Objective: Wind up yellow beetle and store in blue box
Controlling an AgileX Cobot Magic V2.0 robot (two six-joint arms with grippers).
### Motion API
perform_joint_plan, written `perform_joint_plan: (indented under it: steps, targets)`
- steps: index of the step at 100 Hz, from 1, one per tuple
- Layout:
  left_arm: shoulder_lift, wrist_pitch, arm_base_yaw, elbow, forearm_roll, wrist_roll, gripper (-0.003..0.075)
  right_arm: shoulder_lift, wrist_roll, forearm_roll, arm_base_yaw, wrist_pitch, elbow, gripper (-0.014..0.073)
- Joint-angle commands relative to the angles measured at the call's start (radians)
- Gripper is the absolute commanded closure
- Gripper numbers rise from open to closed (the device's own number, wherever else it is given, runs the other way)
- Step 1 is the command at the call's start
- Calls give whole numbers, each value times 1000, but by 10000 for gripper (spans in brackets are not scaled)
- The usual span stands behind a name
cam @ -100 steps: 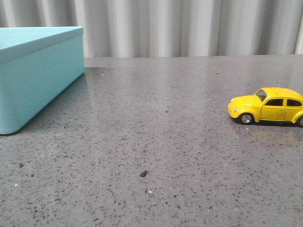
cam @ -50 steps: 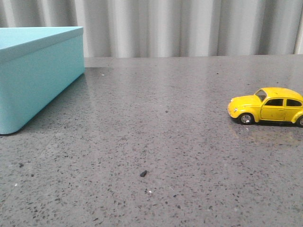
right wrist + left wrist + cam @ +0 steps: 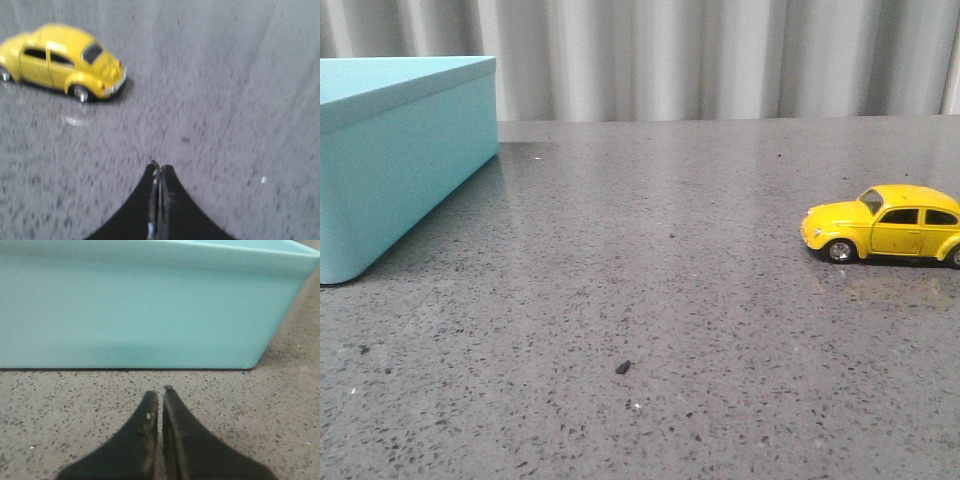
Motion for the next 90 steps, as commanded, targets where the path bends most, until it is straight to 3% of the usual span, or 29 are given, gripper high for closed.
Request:
perform_joint_plan:
  steps: [1, 13, 26, 41, 48, 59, 68, 79, 90]
  targets:
    - [-32, -77, -1, 26, -10, 0, 741, 11, -3, -7, -5, -194, 26, 635]
    - [-32, -124, -1, 26, -139, 0, 741, 11, -3, 9, -5, -395, 26, 635]
    - [-32, -138, -1, 26, -439, 0, 741, 11, -3, 12, -5, -565, 26, 635]
    - [-32, -184, -1, 26, -474, 0, 741, 11, 14, 14, -5, -686, 26, 635]
    - [-32, -209, -1, 26, -516, 0, 741, 11, 112, 56, -5, -717, 22, 635]
    - [-32, -245, -1, 26, -591, 0, 741, 11, 221, 182, -5, -715, 10, 635]
    - [-32, -263, -1, 26, -642, 0, 741, 11, 222, 276, -5, -594, -25, 635]
    - [-32, -313, -1, 26, -671, 0, 741, 11, 222, 277, -5, -444, -88, 635]
    - [-32, -328, -1, 15, -671, 0, 741, 11, 214, 263, -5, -454, -123, 635]
